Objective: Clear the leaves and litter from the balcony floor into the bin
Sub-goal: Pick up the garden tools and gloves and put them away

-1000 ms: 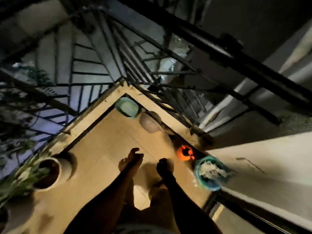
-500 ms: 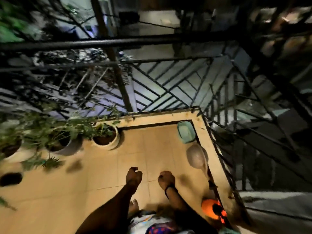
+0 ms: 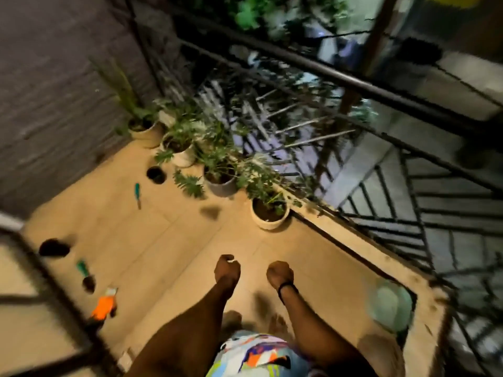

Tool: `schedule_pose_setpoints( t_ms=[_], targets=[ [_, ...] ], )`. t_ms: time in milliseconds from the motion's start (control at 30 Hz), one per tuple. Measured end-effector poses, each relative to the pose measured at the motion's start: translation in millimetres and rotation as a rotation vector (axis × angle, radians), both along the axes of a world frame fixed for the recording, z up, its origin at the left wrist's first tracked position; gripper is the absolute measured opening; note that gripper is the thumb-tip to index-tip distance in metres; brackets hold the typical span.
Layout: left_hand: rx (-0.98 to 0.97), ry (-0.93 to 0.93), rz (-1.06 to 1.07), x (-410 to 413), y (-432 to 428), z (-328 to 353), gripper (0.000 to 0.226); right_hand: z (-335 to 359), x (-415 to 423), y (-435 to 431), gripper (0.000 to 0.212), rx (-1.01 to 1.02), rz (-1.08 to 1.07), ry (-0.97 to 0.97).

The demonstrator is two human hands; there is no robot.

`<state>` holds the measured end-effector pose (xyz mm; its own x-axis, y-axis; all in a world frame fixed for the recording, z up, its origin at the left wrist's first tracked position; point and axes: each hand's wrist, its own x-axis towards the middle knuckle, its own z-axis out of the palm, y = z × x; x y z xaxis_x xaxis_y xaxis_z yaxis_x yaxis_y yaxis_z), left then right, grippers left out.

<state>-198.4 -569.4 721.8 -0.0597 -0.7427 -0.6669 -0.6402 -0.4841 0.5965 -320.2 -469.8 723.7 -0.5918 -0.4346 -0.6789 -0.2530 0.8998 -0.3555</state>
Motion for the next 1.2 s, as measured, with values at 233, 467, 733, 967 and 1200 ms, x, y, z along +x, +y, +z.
schedule_pose_setpoints(
  t_ms=[233,467,733,967,1200],
  targets=[
    [0.014,0.033,0.437,32,-42,-1,0.021,15,12,-95,0.03,-0.043,0.322,-0.048],
    [0.008,0.04,0.674,96,-129,-41,0.014,2,62,-199,0.024,-0.033,0.419,-0.119],
    [-0.017,0.021,0.772,130,-228,-33,0.009,-1,104,-321,0.022,-0.06,0.383,-0.17],
    [0.074,-0.001,0.859,149,-293,-49,0.006,-1,101,-440,0.029,0.037,0.519,-0.155],
    [0.0,-0.04,0.957,149,-443,-41,0.017,-22,90,-594,0.024,0.042,0.571,-0.176]
  ],
)
